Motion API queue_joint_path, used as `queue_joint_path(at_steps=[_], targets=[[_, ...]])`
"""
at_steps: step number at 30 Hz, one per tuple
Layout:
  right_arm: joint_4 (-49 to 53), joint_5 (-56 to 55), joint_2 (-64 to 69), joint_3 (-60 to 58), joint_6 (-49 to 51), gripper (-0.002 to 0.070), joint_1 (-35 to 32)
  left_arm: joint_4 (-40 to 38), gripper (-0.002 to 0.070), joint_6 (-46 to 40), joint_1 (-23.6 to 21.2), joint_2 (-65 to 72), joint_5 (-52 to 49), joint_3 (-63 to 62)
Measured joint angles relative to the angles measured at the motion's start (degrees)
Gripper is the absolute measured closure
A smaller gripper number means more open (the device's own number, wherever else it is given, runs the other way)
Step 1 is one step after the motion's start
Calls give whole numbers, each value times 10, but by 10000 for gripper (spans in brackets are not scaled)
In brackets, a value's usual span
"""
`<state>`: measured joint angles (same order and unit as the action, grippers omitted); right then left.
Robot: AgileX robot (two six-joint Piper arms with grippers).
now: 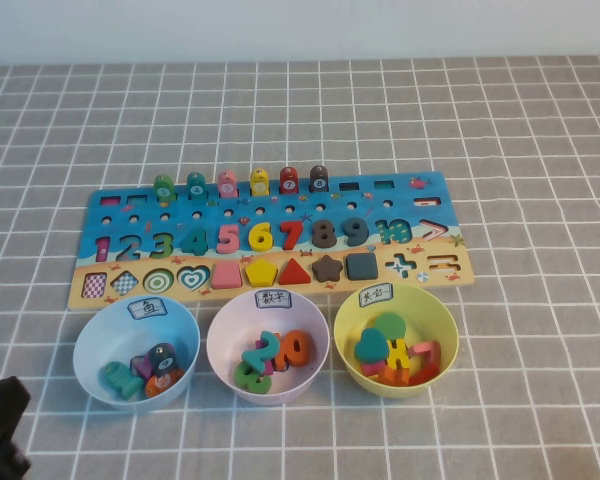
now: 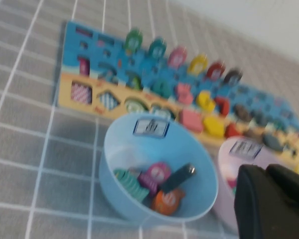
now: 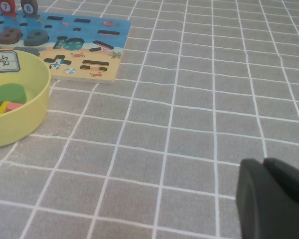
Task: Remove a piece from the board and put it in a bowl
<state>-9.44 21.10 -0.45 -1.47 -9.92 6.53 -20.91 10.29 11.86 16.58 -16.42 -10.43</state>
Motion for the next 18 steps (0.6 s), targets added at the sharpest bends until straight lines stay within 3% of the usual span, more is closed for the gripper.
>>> queue_joint_path(at_steps=[5,10,18], targets=[[0,0,0,0,0,694,0,43,680,-9,0,147,-108,-104],[0,0,0,0,0,694,0,66,680,-86,0,285,-204,-216],[0,0,0,0,0,694,0,74,680,-160,0,482,-281,-395]])
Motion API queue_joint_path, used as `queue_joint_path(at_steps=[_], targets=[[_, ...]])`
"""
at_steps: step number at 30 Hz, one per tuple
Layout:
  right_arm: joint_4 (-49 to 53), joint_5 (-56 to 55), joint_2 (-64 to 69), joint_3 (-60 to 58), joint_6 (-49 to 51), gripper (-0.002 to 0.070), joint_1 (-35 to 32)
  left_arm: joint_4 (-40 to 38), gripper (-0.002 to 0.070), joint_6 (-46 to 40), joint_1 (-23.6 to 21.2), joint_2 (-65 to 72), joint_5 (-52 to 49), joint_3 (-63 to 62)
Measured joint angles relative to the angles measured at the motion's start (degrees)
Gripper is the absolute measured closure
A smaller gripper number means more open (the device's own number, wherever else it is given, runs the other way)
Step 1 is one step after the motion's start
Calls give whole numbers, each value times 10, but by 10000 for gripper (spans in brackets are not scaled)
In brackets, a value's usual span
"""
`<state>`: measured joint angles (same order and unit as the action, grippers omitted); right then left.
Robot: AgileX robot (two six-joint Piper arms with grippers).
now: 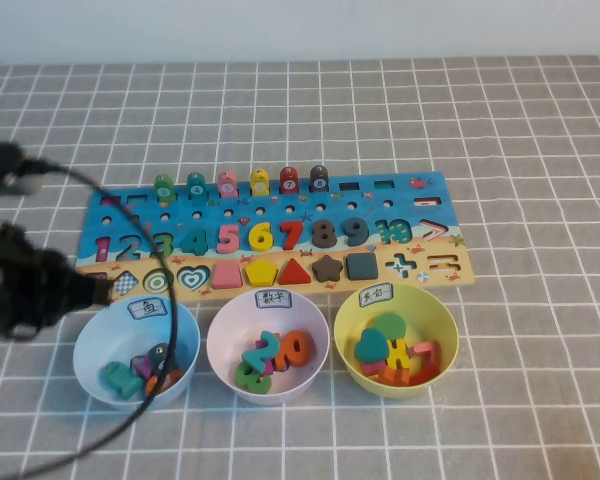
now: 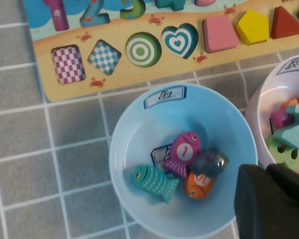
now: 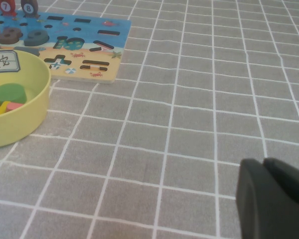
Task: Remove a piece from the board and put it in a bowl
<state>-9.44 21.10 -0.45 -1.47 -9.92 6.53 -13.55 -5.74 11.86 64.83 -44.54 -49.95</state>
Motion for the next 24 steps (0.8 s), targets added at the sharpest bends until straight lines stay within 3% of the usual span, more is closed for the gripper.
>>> queue_joint_path(at_steps=[16,24], targets=[[0,0,0,0,0,694,0,3,680,-12,2,267,-123,-250],[0,0,0,0,0,694,0,9,680,-2,43,332,-156,-346]])
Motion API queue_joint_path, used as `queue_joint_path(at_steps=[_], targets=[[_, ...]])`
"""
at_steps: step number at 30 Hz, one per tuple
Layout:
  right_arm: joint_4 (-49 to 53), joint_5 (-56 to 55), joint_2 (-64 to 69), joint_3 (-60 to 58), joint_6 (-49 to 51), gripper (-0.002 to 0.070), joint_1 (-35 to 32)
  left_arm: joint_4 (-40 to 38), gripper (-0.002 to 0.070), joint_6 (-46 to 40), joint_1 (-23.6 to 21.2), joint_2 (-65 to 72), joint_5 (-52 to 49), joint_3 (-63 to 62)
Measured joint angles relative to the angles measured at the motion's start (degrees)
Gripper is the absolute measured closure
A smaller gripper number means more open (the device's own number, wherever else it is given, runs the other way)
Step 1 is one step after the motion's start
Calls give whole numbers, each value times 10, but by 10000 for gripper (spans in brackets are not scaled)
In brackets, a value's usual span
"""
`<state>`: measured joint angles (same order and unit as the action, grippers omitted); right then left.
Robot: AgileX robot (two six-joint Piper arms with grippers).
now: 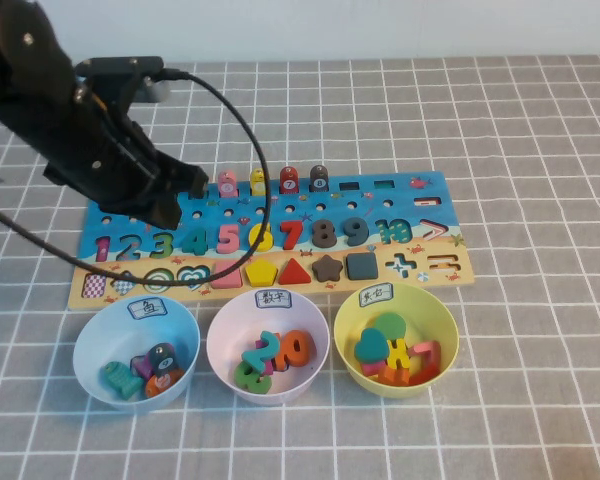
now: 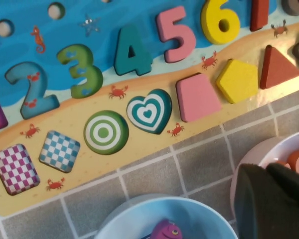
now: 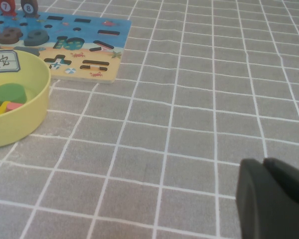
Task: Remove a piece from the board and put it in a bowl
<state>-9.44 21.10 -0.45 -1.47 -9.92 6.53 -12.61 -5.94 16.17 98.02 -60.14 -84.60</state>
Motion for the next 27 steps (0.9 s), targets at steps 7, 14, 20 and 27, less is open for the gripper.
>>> queue_joint_path(at_steps=[7,14,20,27], targets=[[0,0,0,0,0,694,0,20,680,12,3,42,-31,-52],[0,0,0,0,0,694,0,74,680,38,3,71,-41,-97],[0,0,0,0,0,694,0,92,680,39,2,110,-66,-175],[-4,0,0,0,0,694,0,94,680,38,-10,187,-102,-296]])
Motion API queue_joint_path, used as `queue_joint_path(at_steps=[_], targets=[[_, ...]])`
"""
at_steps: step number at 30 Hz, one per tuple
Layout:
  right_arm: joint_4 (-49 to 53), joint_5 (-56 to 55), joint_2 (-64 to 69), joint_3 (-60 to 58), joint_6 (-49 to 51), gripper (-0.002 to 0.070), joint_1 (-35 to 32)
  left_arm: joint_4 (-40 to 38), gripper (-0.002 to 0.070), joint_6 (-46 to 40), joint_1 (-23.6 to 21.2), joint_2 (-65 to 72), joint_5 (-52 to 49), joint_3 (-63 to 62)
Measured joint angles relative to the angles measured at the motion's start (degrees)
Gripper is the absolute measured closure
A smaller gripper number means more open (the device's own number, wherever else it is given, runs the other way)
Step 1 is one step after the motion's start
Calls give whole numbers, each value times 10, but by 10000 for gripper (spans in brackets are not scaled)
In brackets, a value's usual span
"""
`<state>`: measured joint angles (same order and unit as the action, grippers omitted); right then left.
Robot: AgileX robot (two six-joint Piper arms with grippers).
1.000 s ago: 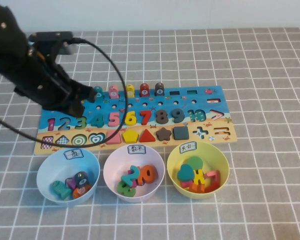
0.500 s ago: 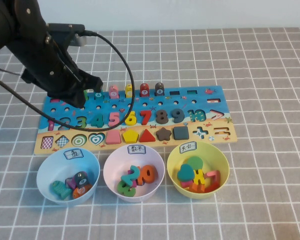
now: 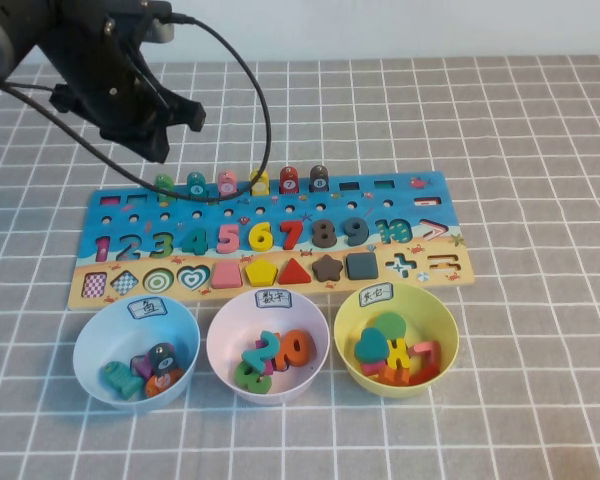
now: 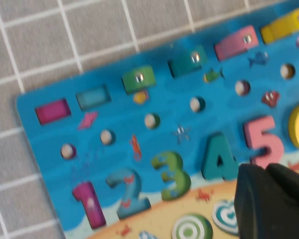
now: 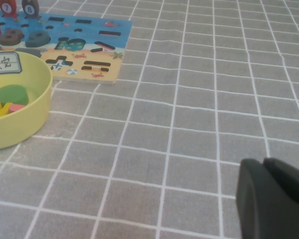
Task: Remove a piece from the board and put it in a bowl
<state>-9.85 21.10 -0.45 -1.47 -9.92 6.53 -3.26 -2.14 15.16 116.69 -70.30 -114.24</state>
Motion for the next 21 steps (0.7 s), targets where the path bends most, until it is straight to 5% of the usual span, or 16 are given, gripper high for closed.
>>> queue_joint_path(at_steps=[11,21], targets=[[-10,0,0,0,0,694,0,-34,662,-23,-15,79,-6,-95],[-11,0,0,0,0,694,0,0,389,15,-33,109,-7,-95]])
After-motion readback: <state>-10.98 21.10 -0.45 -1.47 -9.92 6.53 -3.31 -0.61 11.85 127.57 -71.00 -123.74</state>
